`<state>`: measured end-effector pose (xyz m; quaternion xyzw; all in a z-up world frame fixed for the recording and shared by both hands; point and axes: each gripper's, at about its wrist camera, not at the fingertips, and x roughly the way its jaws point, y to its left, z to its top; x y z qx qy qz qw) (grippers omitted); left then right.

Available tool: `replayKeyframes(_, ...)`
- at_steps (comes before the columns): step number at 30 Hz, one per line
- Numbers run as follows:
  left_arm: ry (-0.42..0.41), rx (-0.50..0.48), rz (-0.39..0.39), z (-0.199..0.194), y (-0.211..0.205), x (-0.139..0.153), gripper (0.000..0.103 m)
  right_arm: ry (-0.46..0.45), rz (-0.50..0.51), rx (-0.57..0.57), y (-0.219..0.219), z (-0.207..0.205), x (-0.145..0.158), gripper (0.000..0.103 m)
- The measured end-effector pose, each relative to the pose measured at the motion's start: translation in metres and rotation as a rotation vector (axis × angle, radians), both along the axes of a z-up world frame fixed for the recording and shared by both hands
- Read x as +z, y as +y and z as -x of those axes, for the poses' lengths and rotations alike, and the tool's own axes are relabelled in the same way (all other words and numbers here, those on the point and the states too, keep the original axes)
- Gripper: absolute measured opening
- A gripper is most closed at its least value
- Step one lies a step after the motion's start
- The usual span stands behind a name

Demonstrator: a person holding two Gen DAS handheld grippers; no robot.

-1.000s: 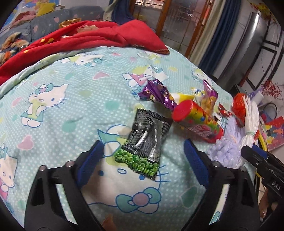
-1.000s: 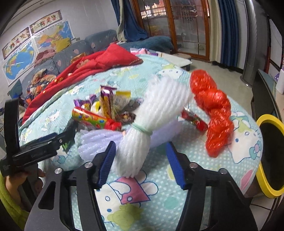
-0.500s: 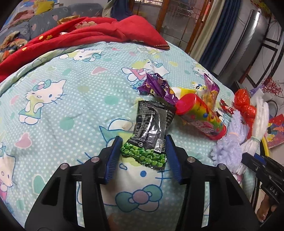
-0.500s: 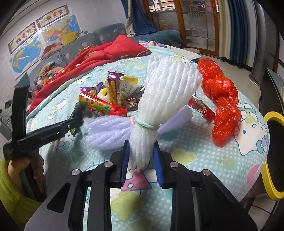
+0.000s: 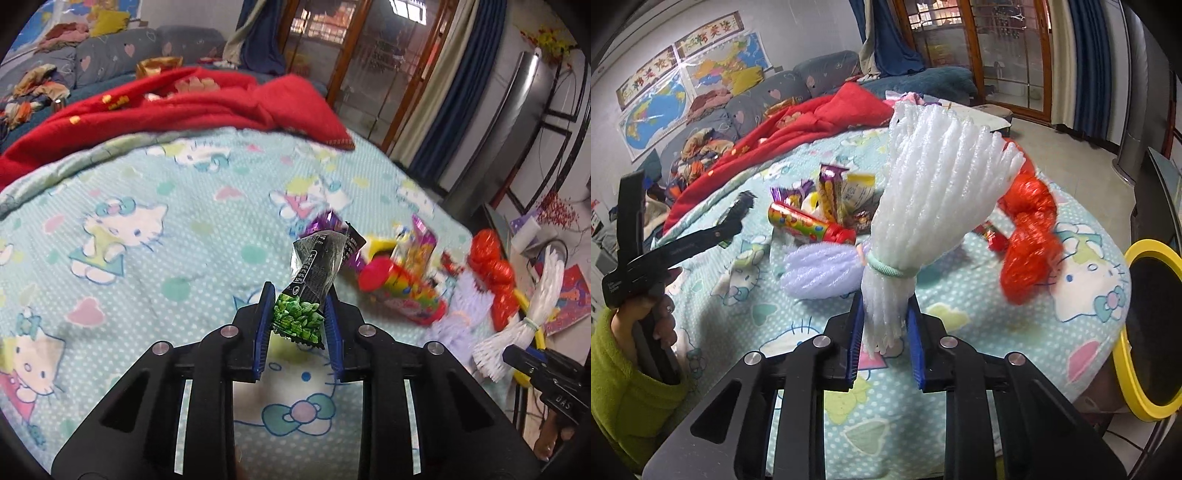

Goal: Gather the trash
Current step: 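Carry packet and foam net over the yellow bin and open both tools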

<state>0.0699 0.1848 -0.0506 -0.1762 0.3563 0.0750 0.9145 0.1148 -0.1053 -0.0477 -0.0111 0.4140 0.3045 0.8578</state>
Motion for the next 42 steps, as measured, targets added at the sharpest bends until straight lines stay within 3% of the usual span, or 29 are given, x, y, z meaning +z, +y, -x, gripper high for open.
replayKeyframes(5,-0.058,-0.025,0.001,0.004,-0.012,0.020,0.019,-0.014,-0.022,-0.029,-0.016,-0.003,0.012,0.021)
replayKeyframes(15,-0.114,-0.171,0.000,0.004,-0.073,0.040,0.019,-0.046,-0.069,-0.108,-0.057,-0.013,0.034,0.021)
replayKeyframes(35,-0.132,-0.331,0.002,-0.020,-0.159,0.052,0.019,-0.107,-0.137,-0.252,-0.118,-0.035,0.058,0.021)
replayKeyframes(42,-0.135,-0.411,-0.007,-0.030,-0.195,0.050,0.019,-0.127,-0.089,-0.362,-0.145,-0.049,0.057,0.021)
